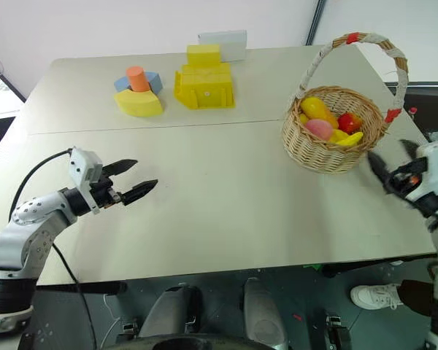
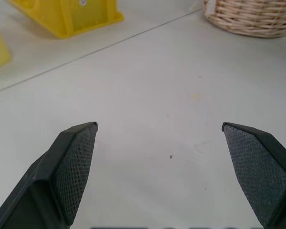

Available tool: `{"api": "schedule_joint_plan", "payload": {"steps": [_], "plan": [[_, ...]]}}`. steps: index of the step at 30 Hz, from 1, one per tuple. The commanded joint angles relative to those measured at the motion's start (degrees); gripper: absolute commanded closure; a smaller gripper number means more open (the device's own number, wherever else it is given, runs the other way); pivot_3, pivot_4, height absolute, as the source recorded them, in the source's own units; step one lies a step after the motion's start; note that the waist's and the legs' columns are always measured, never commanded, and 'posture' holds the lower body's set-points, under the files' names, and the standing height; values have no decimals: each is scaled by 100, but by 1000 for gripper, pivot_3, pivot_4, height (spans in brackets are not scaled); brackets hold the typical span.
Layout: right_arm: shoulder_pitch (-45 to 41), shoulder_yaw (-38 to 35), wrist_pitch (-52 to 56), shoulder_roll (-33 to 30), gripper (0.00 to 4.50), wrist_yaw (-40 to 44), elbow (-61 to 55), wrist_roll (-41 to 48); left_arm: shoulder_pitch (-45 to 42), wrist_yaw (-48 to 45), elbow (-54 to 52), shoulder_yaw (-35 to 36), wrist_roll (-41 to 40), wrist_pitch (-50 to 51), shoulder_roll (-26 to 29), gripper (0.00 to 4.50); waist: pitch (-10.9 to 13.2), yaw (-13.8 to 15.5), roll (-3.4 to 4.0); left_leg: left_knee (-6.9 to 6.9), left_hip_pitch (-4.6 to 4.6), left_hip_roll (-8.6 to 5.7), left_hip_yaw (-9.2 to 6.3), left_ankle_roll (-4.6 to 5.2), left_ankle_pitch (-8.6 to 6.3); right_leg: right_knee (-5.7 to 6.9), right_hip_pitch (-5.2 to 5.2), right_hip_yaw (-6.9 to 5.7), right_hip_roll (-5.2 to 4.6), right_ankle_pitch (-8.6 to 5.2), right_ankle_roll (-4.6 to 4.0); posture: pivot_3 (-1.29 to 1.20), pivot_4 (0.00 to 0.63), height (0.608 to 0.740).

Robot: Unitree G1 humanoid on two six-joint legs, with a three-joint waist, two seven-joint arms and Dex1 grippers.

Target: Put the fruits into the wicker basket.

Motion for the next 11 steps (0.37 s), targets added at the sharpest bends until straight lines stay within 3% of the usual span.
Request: {"api": "schedule_joint_plan", "payload": {"steps": [1,5,11], "plan": [[27,683,242,40,1069,515,-901,540,141,221,22,294,113,-292,-107,0,0,7,0,0,5,4,0,0,0,0,5,0,1,0,0,0,150,740],[-323,1601,180,282,1069,466,-700,187,433,492,-7,388,209,-293,-240,0,-2,41,-5,1,6,5,-6,0,0,-3,11,-4,1,0,-1,0,150,740],[-736,2152,-74,502,1069,610,-118,-64,810,623,-274,533,153,-401,-373,0,-2,86,-7,2,-5,-12,-12,0,0,-9,8,-12,-23,0,-1,0,150,740]]}}
